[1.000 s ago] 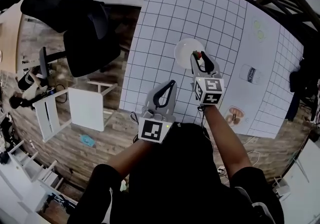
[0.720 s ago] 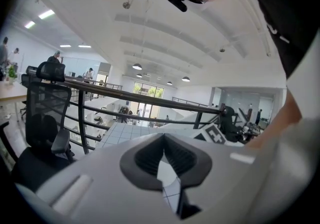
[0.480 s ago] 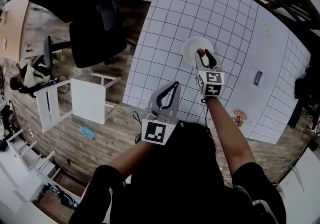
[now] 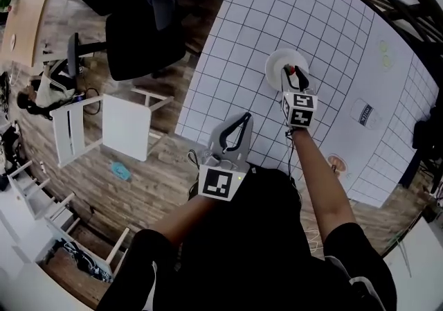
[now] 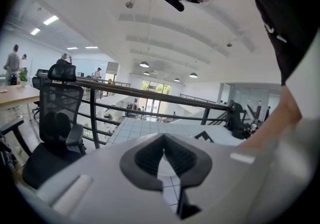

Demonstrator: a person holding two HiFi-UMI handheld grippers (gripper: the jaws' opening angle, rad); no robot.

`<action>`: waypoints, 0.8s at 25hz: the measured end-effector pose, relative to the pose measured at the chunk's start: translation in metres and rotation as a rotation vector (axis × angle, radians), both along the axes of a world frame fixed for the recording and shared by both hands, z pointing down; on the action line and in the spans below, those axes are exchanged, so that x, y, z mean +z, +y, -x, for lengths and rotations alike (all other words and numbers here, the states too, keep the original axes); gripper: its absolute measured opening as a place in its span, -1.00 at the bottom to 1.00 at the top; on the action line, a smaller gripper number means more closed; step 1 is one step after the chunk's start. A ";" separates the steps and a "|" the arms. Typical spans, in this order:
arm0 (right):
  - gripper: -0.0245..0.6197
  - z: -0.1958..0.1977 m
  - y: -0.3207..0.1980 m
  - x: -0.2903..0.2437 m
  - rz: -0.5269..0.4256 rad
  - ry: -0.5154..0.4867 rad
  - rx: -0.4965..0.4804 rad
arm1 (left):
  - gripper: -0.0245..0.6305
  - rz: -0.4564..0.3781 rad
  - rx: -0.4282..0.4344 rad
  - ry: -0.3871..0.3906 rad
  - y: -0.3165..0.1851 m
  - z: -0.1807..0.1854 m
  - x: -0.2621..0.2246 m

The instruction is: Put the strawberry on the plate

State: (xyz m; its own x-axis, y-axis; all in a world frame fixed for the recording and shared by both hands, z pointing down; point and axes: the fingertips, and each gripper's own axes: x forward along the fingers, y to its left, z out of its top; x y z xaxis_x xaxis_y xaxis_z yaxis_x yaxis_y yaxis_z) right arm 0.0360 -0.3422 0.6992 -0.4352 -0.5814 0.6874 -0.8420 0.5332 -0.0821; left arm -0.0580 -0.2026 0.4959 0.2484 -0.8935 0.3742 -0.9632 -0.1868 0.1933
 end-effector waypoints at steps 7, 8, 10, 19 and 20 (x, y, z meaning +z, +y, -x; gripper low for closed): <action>-0.36 -0.001 -0.001 0.012 0.025 0.001 0.005 | -0.90 0.018 -0.045 -0.032 -0.001 0.022 0.004; -0.35 -0.001 0.000 0.012 0.025 0.000 0.003 | -0.90 0.021 -0.048 -0.039 0.000 0.025 0.005; -0.35 0.001 0.000 0.011 0.020 -0.001 -0.003 | -0.90 0.026 -0.056 -0.048 0.001 0.032 0.007; -0.35 0.000 0.006 0.003 0.007 0.008 -0.030 | -0.90 -0.008 -0.039 -0.045 -0.003 0.020 -0.001; -0.35 -0.001 0.006 0.002 0.004 0.007 -0.030 | -0.90 -0.017 -0.035 -0.041 -0.003 0.017 -0.003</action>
